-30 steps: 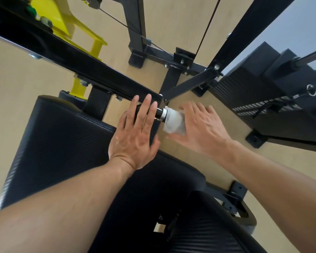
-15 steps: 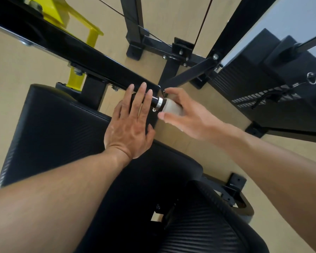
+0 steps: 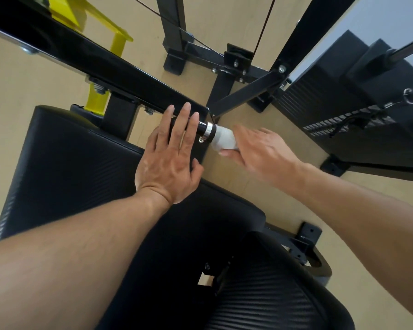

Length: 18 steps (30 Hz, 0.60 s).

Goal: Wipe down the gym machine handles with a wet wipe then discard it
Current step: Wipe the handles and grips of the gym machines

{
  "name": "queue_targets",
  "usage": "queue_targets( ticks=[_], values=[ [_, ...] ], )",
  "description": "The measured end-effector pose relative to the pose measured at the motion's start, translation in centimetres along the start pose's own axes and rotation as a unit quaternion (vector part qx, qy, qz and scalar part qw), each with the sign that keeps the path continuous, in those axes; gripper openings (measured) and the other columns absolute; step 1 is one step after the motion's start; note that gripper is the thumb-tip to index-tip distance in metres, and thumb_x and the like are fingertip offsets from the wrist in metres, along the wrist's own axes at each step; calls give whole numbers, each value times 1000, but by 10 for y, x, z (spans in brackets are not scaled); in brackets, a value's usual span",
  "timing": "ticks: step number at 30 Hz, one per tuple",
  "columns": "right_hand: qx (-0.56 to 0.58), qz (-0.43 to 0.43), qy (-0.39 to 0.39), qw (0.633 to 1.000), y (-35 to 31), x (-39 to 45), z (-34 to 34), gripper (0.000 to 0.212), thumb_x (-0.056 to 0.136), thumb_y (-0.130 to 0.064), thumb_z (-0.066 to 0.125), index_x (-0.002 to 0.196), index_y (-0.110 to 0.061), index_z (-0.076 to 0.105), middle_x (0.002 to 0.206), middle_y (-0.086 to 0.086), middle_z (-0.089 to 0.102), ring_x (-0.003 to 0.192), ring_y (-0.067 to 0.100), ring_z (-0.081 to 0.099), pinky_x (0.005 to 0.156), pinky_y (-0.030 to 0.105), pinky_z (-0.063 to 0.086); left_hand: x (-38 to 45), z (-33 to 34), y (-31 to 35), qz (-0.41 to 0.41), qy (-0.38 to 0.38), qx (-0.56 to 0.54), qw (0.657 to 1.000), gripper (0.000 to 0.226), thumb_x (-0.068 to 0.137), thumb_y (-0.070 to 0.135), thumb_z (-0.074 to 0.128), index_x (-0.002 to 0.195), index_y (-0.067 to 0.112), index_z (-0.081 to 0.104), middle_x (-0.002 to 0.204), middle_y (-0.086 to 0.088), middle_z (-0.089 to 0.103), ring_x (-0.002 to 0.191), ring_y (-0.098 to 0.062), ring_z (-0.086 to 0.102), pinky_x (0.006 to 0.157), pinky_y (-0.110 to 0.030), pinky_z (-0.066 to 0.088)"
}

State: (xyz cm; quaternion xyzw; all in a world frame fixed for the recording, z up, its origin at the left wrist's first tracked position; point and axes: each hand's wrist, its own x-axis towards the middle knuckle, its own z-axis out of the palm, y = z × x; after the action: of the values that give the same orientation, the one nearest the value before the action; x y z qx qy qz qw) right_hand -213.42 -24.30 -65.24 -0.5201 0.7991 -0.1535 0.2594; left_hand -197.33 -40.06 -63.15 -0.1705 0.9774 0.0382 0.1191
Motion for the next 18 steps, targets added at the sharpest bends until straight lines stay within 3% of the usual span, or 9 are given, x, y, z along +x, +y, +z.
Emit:
queue_targets(
  ticks=[3, 11, 15, 18],
  values=[
    [-34, 40, -13, 999, 16, -20, 7, 45, 102, -61, 34, 105, -18, 49, 87, -6, 59, 72, 13, 56, 77, 35, 50, 0, 1, -1, 2, 0, -1, 1000, 94, 88, 37, 48, 159, 10, -7, 168, -13, -3, 155, -35, 0, 120, -46, 26],
    [-11, -4, 32, 999, -24, 24, 0, 46, 99, -60, 42, 106, -15, 49, 88, -5, 61, 72, 17, 59, 75, 36, 51, -1, 0, 2, -8, 2, 6, 1000, 97, 86, 36, 53, 159, 11, -6, 168, -11, -3, 155, -34, 1, 119, -46, 27],
    [-30, 11, -7, 999, 6, -6, 3, 37, 101, -58, 39, 102, -21, 45, 84, -10, 56, 67, 14, 56, 78, 38, 53, -1, 0, 2, -2, 0, 6, 1000, 98, 85, 34, 53, 159, 10, -6, 169, -11, -4, 155, -34, 0, 120, -45, 27],
    [-48, 42, -20, 998, 20, -21, 7, 37, 101, -56, 41, 107, -20, 49, 90, -7, 62, 76, 14, 59, 81, 31, 49, -1, 1, 0, 1, 6, -1, 1000, 98, 85, 34, 51, 159, 11, -8, 168, -12, -4, 155, -35, 1, 120, -46, 29]
  ],
)
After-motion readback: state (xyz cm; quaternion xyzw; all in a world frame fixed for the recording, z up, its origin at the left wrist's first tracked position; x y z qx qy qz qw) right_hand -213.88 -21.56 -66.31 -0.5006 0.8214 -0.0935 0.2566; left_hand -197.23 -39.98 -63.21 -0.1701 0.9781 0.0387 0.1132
